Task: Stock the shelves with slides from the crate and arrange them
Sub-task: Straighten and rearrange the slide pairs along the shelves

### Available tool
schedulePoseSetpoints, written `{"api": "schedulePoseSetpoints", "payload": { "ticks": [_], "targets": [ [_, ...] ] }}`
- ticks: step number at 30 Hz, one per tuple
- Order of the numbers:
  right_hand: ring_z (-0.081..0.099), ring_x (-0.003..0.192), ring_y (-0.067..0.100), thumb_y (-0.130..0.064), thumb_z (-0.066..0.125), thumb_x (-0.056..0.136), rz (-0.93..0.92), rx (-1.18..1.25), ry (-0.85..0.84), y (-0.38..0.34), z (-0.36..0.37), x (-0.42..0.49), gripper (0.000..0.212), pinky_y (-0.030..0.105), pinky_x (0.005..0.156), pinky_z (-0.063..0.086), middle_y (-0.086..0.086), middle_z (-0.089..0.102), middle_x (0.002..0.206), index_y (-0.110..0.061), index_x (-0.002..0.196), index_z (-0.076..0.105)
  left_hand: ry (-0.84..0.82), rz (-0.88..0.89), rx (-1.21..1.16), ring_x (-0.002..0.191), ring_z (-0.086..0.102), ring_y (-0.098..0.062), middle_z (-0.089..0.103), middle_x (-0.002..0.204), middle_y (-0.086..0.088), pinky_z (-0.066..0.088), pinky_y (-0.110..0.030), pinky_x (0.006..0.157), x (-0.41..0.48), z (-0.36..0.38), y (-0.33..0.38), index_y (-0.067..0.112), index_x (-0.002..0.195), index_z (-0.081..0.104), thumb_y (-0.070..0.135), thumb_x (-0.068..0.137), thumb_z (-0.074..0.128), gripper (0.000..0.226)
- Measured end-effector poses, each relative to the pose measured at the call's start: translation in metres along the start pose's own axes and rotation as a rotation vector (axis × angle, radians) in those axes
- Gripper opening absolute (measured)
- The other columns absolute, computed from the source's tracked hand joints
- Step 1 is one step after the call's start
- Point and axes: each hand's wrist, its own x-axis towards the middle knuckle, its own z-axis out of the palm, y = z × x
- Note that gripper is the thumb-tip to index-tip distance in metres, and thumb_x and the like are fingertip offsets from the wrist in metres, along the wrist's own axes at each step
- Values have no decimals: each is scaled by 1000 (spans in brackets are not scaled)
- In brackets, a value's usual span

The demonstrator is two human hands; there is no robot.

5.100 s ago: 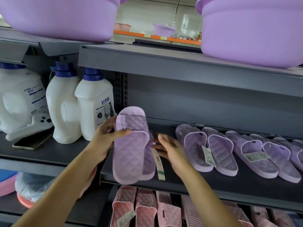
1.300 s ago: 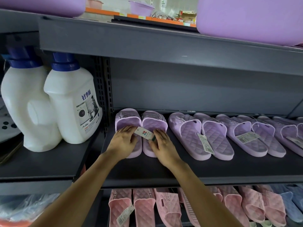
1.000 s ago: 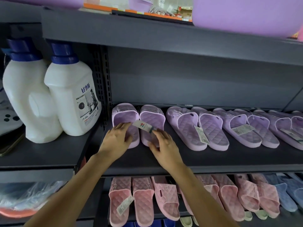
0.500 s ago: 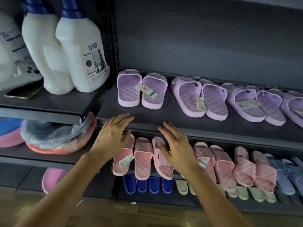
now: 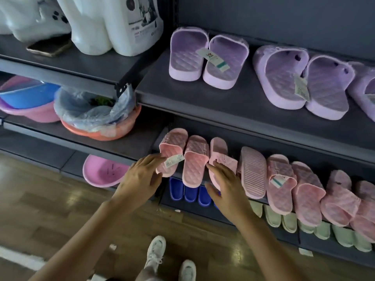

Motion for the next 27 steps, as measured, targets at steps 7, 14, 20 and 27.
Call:
{"api": "schedulePoseSetpoints", "payload": {
  "ticks": [7,14,20,27],
  "targets": [
    [40,130,18,-22,61,88,160,66,-143,33,69,21,55,23,104,30,3,44,141,-13,138,41,-180,-225,-143,120,50,-24,47,138,-4,43,-37,97,18,75,-51,12,136,43,13,89,57,49],
    [46,127,22,-22,64,86,210,-11,-167,74,146,47,55,29,106,33,8,49,138,-7,134,45,-201,-237,-150,135,31,-22,26,152,-5,29,-30,107,66,145,-87,11,147,22,17,94,49,59],
    [53,119,36,-42,44,85,169,-241,-125,91,201,62,64,45,94,44,20,52,132,1,132,44,-225,-74,-68,141,23,-26,25,152,-11,20,-34,113,95,185,-122,7,146,22,40,93,36,64],
    [35,129,44,-29,75,59,116,-439,-248,92,218,66,96,52,98,35,27,38,141,5,139,34,-138,28,3,107,60,-39,62,116,-22,38,-46,94,109,209,-149,-5,119,55,32,84,41,53]
  ]
}}
